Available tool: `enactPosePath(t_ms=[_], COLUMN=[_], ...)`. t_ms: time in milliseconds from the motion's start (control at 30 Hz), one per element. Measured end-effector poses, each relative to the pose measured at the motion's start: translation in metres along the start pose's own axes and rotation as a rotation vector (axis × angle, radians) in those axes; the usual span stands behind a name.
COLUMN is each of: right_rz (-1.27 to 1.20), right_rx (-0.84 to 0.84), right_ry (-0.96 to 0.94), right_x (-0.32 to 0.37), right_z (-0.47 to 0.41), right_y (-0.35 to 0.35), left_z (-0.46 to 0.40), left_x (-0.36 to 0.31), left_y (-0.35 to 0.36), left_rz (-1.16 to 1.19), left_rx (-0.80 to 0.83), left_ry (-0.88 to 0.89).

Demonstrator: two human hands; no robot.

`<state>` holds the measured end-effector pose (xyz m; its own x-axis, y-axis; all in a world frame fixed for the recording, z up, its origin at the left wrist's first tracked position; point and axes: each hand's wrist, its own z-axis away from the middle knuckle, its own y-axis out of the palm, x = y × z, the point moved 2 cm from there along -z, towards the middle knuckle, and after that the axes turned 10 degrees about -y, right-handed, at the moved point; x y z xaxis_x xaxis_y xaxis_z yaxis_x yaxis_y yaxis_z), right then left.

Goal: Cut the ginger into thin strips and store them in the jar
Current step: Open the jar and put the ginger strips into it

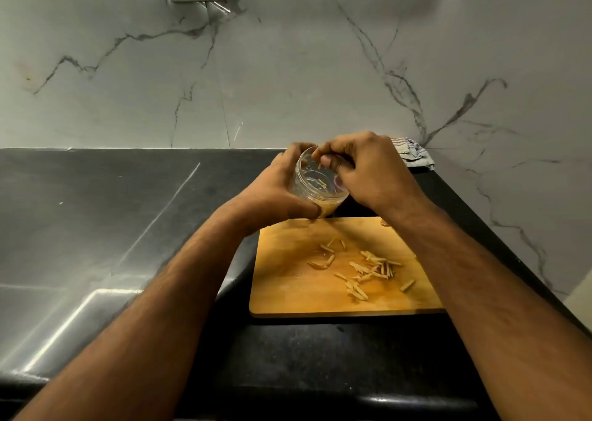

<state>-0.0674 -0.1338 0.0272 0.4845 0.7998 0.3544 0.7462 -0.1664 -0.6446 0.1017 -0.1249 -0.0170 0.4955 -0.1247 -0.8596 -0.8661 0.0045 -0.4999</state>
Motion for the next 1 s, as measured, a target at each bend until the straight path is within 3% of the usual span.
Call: enactPosePath(t_ms=[333, 567, 867, 1000], right_rz=[0.092, 0.134, 0.261, 0.255], right_rx=[0.03, -0.087, -0.06, -0.034], right_ry=[-0.022, -0.021, -0.004, 0.11], right_x=[0.003, 0.013, 0.025, 0.039], right_z=[0.018, 0.037, 0.076, 0.1], right_y=[-0.009, -0.024, -0.028, -0.045], left_z=[0.008, 0.01, 0.023, 0.025], left_x=[-0.003, -0.006, -0.01, -0.01], left_y=[0.004, 0.009, 0.013, 0.014], left_rz=[-0.048, -0.111, -0.157, -0.205], left_rx=[-0.058, -0.128, -0.228, -0.297], left_ry=[0.029, 0.023, 0.061, 0.074])
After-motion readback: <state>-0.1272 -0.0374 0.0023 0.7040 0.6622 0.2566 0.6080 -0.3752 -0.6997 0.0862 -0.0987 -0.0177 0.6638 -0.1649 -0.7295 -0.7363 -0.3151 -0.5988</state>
